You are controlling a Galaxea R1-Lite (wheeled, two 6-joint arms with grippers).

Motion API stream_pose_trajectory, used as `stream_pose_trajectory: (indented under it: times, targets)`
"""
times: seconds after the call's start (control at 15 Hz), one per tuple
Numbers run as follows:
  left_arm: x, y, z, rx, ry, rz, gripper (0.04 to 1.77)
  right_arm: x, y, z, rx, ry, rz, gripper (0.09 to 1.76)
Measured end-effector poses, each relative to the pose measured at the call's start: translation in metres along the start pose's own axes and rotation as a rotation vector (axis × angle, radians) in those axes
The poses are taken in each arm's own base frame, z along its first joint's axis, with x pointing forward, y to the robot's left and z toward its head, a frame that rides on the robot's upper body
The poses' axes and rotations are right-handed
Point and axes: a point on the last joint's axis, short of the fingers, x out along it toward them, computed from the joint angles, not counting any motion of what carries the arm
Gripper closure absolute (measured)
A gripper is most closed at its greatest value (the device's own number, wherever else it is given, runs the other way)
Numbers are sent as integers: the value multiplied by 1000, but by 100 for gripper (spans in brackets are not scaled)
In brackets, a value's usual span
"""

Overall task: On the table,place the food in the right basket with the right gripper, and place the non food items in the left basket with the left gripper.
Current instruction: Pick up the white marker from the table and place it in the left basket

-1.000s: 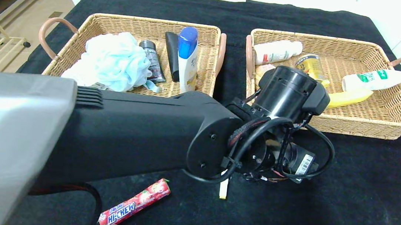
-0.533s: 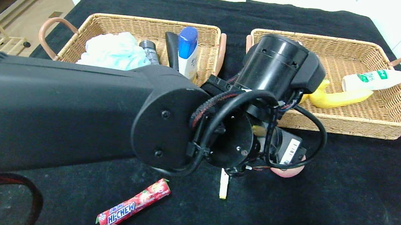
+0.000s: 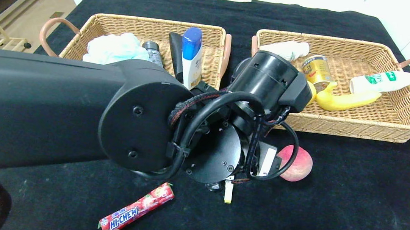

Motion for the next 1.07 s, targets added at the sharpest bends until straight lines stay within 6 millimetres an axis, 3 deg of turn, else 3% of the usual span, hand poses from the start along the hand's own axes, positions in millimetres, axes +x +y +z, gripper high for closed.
stream_pose_trajectory:
  times: [0.87, 1.07]
  targets:
    - [37, 10, -20, -69, 118, 126, 10, 3, 0, -1, 0, 12, 4, 14]
    - [39, 10, -22, -69, 124, 133, 59, 4, 0, -1, 0, 15, 4, 14]
